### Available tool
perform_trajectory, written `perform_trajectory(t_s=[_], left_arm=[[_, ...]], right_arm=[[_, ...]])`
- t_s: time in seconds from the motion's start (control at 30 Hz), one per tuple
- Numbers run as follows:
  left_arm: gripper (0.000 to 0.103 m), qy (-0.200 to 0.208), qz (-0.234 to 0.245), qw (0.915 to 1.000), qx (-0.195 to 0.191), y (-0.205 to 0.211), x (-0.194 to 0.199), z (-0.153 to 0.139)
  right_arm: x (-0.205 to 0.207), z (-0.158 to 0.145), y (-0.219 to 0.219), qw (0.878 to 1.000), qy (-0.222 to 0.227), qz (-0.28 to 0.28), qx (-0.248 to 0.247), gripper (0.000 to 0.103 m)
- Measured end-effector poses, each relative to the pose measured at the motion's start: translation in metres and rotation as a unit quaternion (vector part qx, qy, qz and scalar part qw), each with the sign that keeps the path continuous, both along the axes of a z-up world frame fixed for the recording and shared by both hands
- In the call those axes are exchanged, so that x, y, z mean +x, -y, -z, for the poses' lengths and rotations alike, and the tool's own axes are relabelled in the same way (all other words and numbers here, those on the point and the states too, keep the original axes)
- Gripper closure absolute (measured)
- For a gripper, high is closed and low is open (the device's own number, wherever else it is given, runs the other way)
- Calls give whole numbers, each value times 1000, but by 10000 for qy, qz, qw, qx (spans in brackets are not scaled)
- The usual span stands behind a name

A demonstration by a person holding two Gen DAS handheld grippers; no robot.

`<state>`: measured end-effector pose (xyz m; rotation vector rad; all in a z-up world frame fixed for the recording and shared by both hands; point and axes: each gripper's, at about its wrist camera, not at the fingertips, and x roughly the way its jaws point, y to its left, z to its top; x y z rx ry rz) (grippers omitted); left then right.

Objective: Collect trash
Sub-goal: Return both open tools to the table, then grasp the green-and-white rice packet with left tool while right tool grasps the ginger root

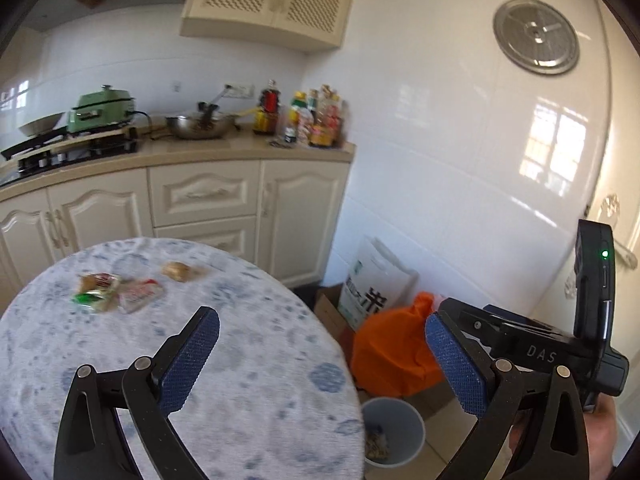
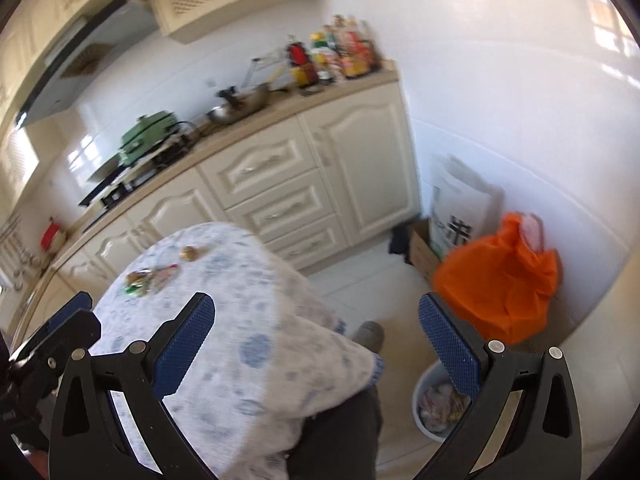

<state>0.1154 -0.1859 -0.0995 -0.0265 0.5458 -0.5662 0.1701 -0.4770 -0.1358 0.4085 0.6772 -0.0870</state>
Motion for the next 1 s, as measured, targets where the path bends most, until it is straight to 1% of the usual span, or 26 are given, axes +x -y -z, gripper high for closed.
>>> perform_trajectory(t_s=[0.2,0.3,0.43,0.57,0.73,0.9,1.0], left_arm=[[1,237,-529,9982,-129,-72,-16,-12],[1,332,-844,9959,-41,-106,-21,-12],[1,327,-1190,9923,92,-138,-18,-10],[1,293,-1485,9880,309,-159,-6,-5],[1,141,-1737,9829,592,-176,32,4],[1,-139,-1816,9797,840,-173,96,17],[1,-337,-1802,9781,989,-172,130,29]], right_arm=[[21,-20,-56,9982,177,-537,-218,0],[31,-23,-85,9960,215,-815,-282,0],[48,-23,-122,9925,192,-1131,-428,0],[71,-14,-153,9882,77,-1459,-461,0],[104,5,-186,9828,-153,-1776,-492,0],[144,31,-216,9755,-432,-2070,-612,0],[167,47,-225,9723,-607,-2159,-656,0]])
